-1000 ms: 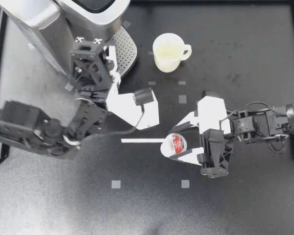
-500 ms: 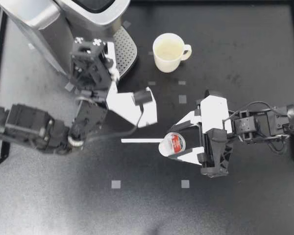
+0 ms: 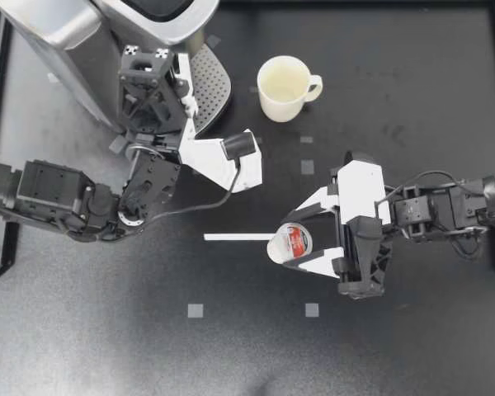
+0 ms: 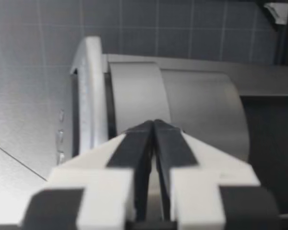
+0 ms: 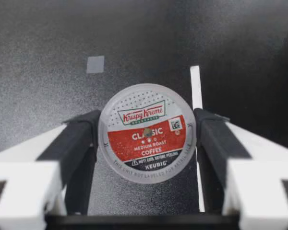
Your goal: Place the coffee capsule inside the capsule container, then place the cup onto the center of the cup tray.
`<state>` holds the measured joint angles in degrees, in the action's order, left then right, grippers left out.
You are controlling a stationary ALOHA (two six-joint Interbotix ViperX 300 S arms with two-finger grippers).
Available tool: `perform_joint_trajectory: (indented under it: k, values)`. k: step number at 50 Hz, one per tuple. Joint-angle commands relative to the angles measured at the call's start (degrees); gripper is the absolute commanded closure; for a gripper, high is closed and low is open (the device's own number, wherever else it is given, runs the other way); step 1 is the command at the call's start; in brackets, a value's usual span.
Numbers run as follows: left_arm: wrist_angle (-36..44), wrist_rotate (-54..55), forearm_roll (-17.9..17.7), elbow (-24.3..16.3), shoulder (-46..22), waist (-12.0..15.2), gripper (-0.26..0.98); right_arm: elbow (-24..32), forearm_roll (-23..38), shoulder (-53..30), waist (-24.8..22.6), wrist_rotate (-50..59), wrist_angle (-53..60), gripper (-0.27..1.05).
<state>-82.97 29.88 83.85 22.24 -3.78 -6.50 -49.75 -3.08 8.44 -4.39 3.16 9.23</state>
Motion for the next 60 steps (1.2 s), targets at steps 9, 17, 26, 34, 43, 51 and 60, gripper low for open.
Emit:
perform_joint_trajectory:
  k: [9, 17, 26, 34, 43, 51, 60]
  values:
    - [-0.8, 0.0, 2.5, -0.7, 3.5, 2.3, 0.59, 0.5, 0.1, 1.1, 0.4, 0.2, 0.6, 0.24]
    - [-2.6, -0.2, 4.6, -0.7, 4.3, 2.3, 0.59, 0.5, 0.1, 1.0, 0.4, 0.3, 0.6, 0.24]
    - [-3.8, -0.3, 6.3, -1.0, 4.7, 2.3, 0.59, 0.7, 0.1, 0.9, 0.4, 0.2, 0.6, 0.24]
    - [-3.9, 0.0, 9.1, -0.7, 5.7, 2.3, 0.59, 0.6, 0.1, 1.1, 0.4, 0.3, 0.6, 0.24]
    - [-3.6, 0.2, 10.0, -0.7, 6.9, 2.3, 0.59, 0.7, 0.1, 1.2, 0.4, 0.2, 0.6, 0.24]
    - [-2.5, 0.4, 10.1, -0.4, 8.3, 2.9, 0.59, 0.8, 0.1, 1.4, 0.4, 0.1, 0.7, 0.24]
    - [-1.0, 2.3, 10.3, 1.1, 10.6, 4.7, 0.59, 0.8, 0.1, 1.5, 0.4, 0.2, 0.7, 0.24]
